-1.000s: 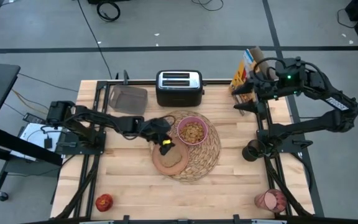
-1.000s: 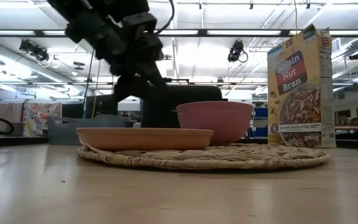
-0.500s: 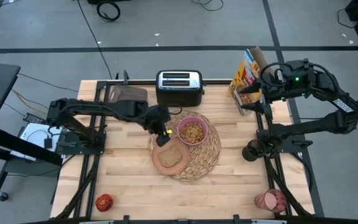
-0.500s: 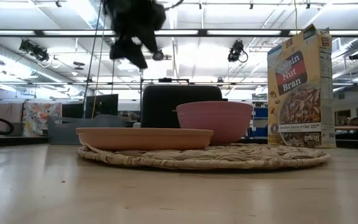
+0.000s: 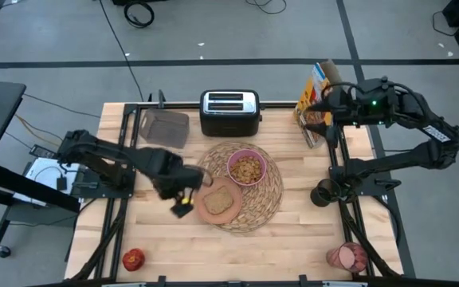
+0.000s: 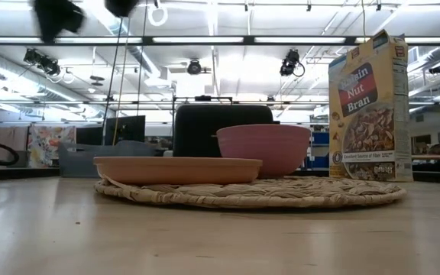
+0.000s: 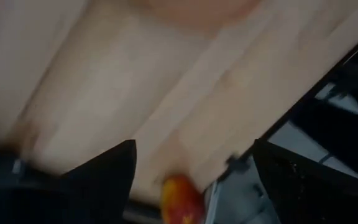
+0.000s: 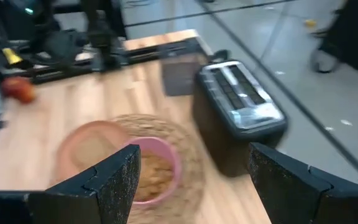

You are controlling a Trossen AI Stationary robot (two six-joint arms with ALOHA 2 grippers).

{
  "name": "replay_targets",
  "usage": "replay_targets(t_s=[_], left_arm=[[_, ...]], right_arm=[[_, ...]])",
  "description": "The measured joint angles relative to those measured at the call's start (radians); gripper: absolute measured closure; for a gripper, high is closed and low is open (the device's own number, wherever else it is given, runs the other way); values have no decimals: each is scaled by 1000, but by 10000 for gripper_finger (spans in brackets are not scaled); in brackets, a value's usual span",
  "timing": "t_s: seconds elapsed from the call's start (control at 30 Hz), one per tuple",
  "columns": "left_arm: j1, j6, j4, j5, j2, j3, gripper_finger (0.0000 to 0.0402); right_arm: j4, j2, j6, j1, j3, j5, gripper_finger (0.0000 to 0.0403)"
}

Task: Arrange a breakfast setting
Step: Put the red apple to the top right of the pink bowl on the brown placemat

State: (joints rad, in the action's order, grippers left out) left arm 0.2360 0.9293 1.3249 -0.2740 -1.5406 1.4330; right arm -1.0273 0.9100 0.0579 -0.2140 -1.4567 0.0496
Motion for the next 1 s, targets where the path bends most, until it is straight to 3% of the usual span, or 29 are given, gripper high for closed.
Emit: replay_targets(t_s=[0.2, 0.43, 0.53, 0.67, 1.0], left_arm=[[193, 145, 54, 3, 43, 8, 59], [460, 354, 60, 41, 85, 7, 58], [576, 426, 60, 37, 85, 7, 58], [672, 539, 34, 32, 85, 7, 58], [744, 678, -51, 24, 22, -20, 58]], right_arm=[[38, 16, 103, 182, 0, -19, 107], [283, 111, 127, 447, 0, 231, 107], [367, 168, 133, 484, 0, 347, 107], [437, 243, 177, 497, 0, 414, 107], [539, 422, 237, 503, 0, 366, 107]])
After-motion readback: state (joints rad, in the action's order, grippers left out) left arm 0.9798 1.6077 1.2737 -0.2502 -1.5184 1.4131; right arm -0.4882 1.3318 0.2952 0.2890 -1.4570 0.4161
